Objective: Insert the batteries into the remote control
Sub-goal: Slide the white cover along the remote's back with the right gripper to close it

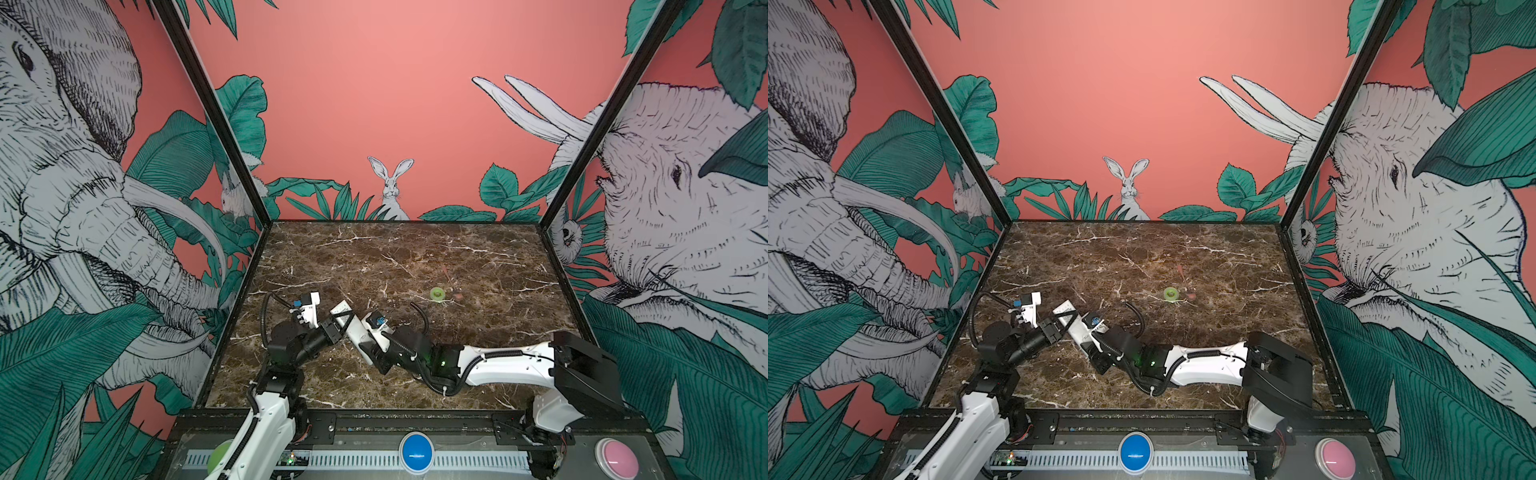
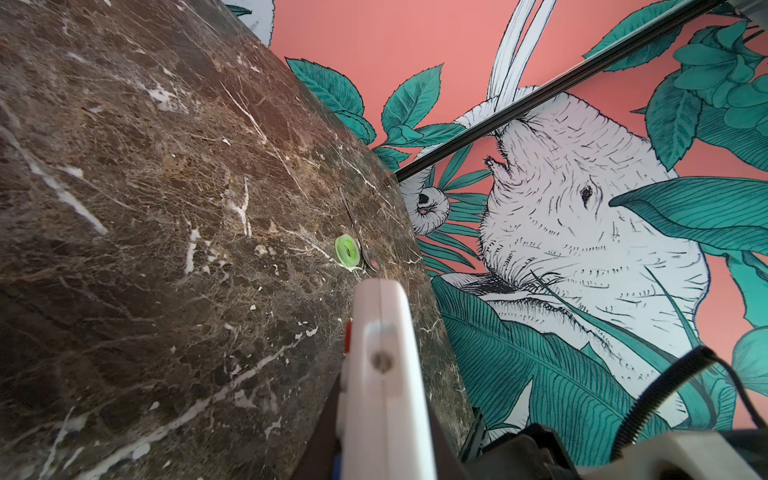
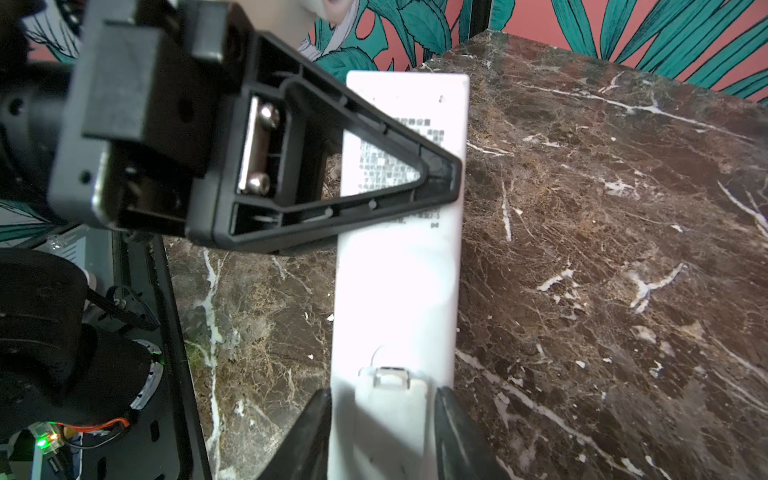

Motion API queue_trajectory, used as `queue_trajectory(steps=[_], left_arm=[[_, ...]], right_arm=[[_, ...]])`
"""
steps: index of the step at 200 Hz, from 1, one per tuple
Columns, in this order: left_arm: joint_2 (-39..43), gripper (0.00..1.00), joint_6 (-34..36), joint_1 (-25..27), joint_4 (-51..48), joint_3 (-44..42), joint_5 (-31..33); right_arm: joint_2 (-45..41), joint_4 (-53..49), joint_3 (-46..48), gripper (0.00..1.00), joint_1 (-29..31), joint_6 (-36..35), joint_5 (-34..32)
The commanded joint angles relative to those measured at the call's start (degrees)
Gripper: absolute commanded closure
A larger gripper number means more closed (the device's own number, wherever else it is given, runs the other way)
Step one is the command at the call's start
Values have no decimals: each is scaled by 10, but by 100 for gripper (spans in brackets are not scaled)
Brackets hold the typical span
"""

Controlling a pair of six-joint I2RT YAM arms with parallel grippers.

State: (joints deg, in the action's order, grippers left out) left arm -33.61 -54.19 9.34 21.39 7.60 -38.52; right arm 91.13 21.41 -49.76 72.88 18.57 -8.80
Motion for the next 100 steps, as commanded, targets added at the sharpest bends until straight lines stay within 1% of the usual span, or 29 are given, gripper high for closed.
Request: queue_trajectory(steps=[1,43,75,100], left_arm=[[8,100,-6,2,29,2,-9],[11,100,0,2,22,1,-12],[11,100,2,2,20,3,-14],[10,100,2,2,20,5,-16]], right_arm=[[-28,2,5,53,5,-9,-7],[-65,-25,1,51,6,-20,-16],[-73,-104,-30,51,4,-43,-36],[-72,-107,-26,52,-8,-30,-24]])
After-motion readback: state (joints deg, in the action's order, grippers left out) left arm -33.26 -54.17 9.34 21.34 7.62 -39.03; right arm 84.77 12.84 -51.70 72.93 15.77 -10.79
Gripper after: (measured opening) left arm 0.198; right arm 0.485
